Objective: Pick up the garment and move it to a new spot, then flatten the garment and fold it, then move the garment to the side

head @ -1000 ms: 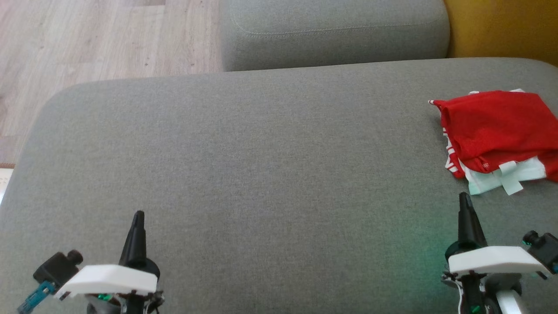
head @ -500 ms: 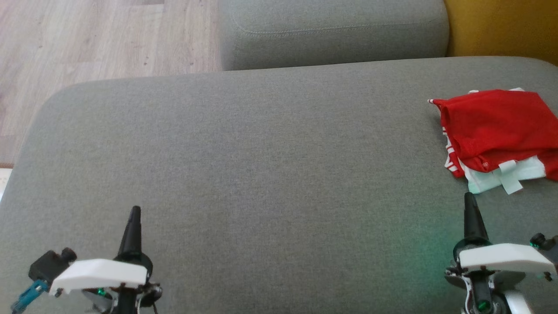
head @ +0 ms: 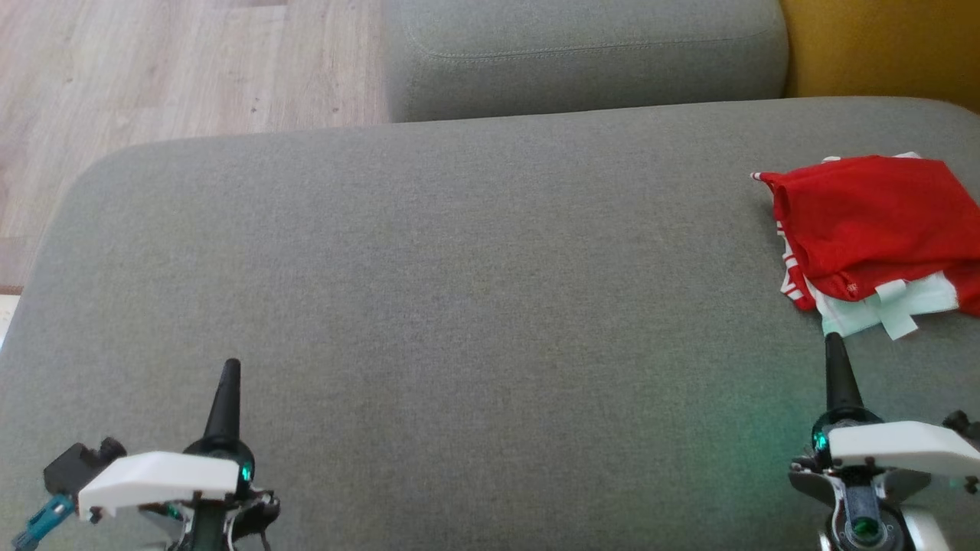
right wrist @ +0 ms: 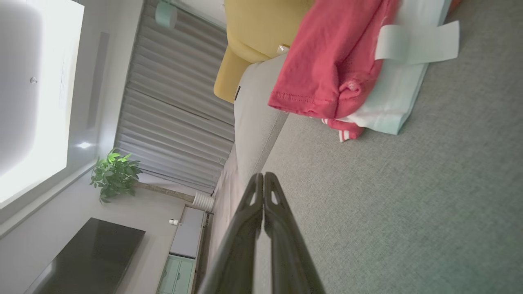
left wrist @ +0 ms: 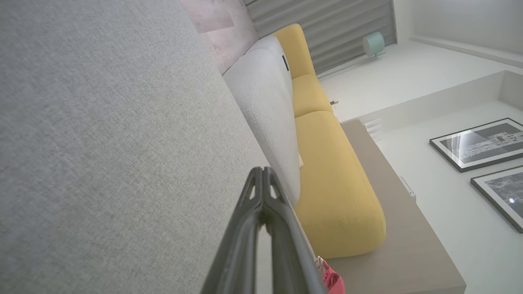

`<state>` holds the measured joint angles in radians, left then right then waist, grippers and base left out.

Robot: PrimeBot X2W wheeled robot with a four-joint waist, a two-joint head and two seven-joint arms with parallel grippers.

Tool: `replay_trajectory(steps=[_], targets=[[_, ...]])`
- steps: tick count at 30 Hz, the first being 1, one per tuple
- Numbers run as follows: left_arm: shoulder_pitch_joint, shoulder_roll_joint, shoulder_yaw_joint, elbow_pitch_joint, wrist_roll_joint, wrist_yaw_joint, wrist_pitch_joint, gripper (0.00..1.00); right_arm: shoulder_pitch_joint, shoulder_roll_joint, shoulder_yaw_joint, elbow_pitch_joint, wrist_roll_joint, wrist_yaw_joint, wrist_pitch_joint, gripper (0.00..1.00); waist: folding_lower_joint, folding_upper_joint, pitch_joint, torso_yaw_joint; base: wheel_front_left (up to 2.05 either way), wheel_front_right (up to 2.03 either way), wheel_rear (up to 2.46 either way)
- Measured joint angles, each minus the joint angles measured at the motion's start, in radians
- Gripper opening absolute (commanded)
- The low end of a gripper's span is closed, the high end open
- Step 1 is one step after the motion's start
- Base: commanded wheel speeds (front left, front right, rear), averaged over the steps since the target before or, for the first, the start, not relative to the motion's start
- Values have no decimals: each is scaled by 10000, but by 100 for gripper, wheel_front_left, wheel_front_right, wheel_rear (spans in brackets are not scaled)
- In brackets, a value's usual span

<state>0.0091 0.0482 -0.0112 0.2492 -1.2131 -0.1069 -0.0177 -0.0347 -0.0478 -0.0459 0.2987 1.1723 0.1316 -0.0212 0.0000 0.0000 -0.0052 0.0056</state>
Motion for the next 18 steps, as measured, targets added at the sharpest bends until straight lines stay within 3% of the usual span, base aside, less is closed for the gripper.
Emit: replay_trajectory(steps=[18], targets=[[-213, -2, 309, 104, -1632, -75, 500, 0, -10, 0, -297, -58, 1808, 0, 499, 0, 0, 0, 35, -23, 0, 0, 0]])
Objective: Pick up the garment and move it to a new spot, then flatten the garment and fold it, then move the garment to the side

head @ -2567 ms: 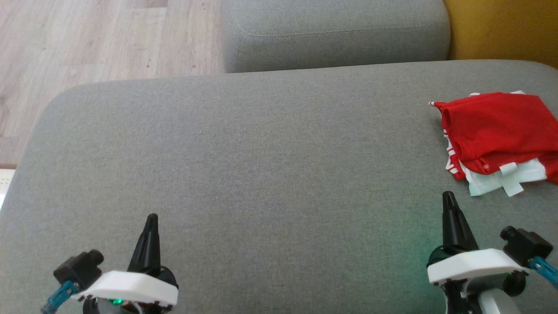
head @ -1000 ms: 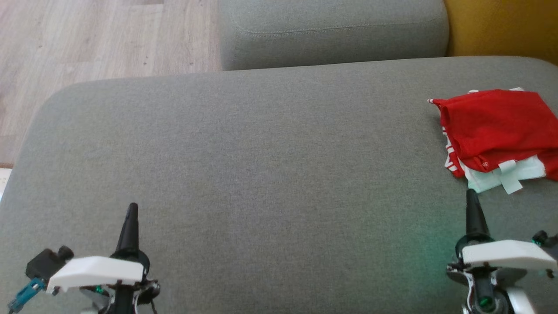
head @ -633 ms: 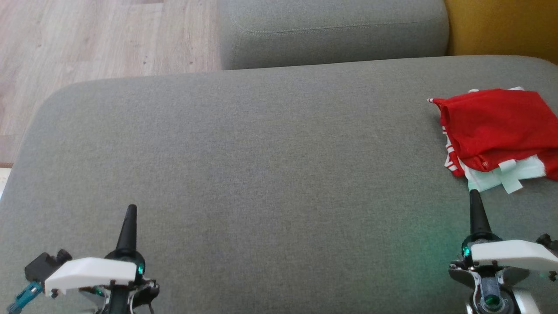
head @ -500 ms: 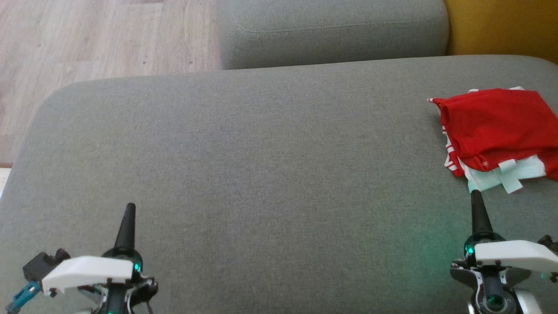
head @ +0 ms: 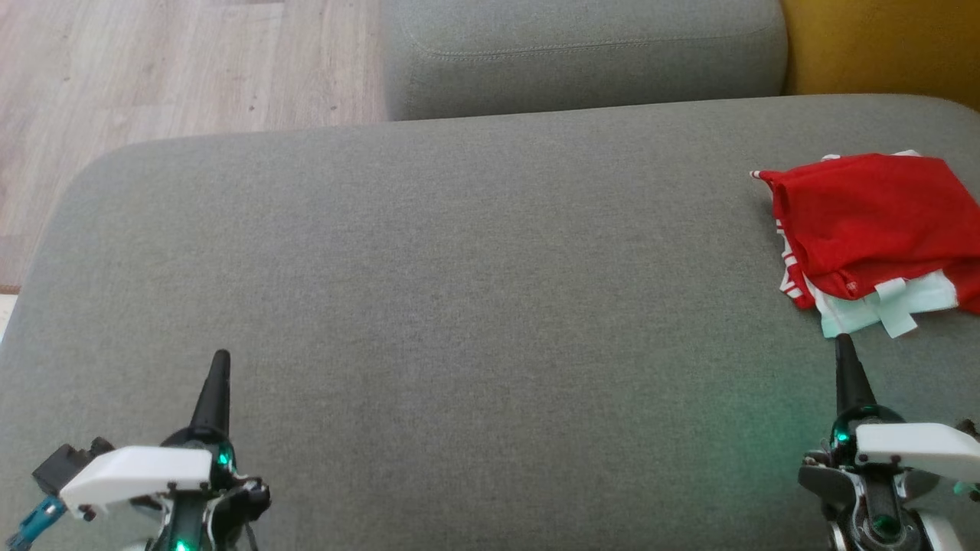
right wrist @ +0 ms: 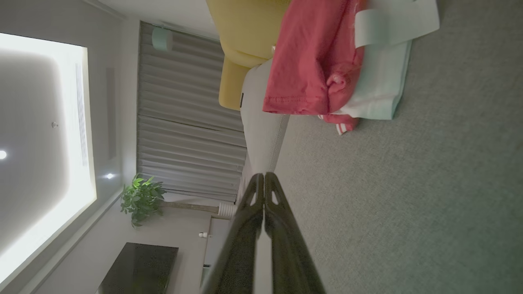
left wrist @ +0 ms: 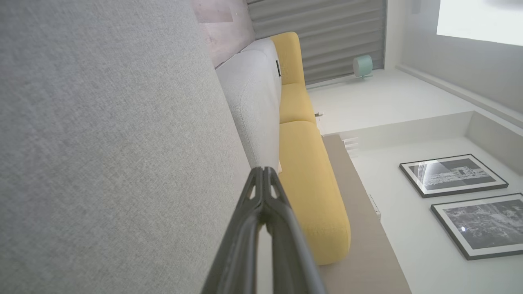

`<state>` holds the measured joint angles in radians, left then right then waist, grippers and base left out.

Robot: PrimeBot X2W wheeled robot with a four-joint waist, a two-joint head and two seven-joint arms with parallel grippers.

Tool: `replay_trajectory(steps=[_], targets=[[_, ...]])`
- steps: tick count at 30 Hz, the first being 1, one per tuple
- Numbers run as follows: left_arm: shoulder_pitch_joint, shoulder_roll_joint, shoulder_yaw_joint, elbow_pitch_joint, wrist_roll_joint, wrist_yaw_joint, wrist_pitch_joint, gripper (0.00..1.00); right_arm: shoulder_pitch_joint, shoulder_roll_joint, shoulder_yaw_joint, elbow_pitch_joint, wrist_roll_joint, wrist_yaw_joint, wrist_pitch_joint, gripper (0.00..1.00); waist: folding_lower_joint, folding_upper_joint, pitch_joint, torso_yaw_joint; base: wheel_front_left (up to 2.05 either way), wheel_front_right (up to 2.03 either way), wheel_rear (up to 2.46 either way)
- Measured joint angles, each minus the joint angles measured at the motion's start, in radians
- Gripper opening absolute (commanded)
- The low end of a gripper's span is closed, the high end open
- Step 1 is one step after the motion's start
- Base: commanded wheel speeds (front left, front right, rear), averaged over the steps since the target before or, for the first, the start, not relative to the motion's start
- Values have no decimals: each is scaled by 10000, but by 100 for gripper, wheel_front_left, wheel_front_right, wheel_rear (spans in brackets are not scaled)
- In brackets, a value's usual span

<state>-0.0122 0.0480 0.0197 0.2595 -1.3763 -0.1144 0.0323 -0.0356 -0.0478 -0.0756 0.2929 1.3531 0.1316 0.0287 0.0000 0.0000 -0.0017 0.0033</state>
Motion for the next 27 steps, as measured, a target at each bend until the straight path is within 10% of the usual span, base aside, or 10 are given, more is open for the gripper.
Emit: replay_trajectory(steps=[27], targets=[[-415, -4, 535, 119, -2357, -90, 648, 0, -187, 2, -430, -102, 2587, 0, 688, 0, 0, 0, 49, -33, 0, 0, 0]])
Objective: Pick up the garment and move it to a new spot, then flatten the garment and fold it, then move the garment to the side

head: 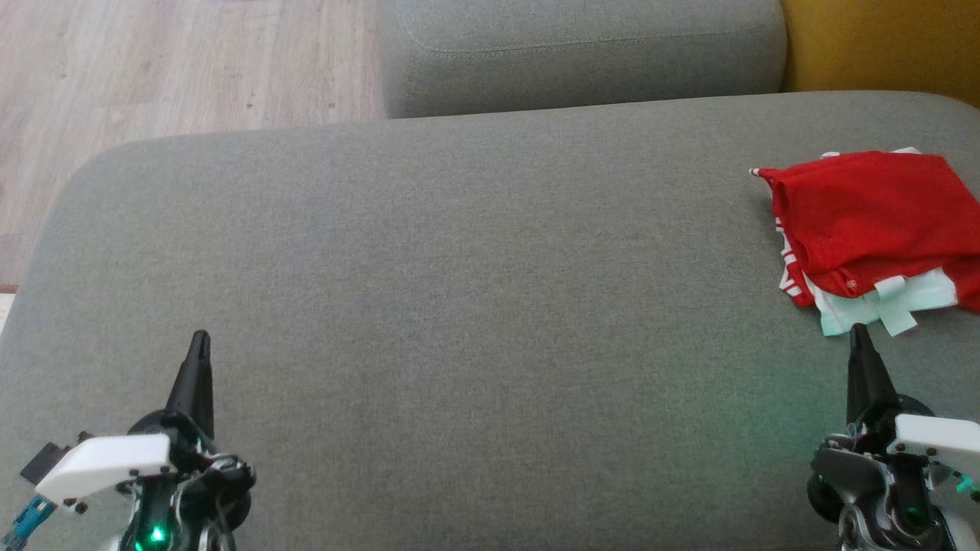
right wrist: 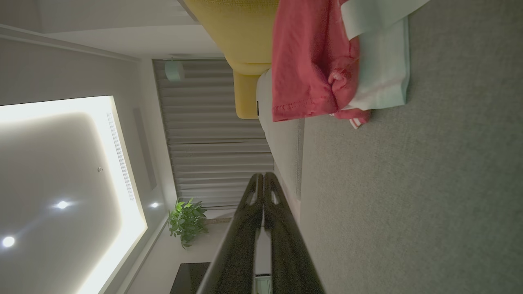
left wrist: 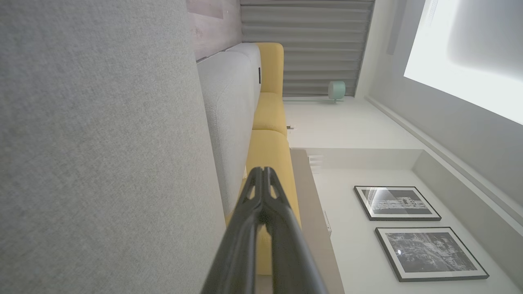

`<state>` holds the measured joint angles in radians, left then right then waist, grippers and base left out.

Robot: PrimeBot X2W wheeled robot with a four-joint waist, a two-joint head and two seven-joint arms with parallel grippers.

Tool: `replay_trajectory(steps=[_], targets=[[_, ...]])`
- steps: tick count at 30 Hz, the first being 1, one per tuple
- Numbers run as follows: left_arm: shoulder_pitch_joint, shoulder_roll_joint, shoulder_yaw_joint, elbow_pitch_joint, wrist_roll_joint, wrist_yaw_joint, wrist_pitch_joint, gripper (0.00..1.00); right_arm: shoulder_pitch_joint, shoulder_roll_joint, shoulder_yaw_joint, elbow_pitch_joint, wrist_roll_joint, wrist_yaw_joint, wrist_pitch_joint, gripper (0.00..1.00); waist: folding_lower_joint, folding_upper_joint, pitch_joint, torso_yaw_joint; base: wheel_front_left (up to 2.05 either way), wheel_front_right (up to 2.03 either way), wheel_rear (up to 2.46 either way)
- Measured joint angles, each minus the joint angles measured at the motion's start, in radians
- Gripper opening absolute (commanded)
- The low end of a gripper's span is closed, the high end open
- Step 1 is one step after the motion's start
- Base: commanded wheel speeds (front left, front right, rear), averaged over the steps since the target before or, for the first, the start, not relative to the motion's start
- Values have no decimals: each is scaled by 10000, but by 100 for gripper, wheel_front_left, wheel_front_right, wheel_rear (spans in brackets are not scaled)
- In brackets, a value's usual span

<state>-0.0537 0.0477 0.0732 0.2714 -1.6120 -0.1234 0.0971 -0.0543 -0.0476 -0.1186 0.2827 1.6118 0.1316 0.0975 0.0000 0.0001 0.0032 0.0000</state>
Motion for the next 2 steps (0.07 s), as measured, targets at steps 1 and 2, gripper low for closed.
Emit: replay_trajectory(steps=[1, 2], targets=[[0, 0, 2, 2, 0, 0, 40, 0, 0, 0, -2, 0, 0, -2, 0, 0, 0, 0, 0, 0, 0, 0, 0], [0, 0, 2, 4, 0, 0, 46, 0, 0, 0, -4, 0, 0, -2, 0, 0, 0, 0, 0, 0, 0, 0, 0]])
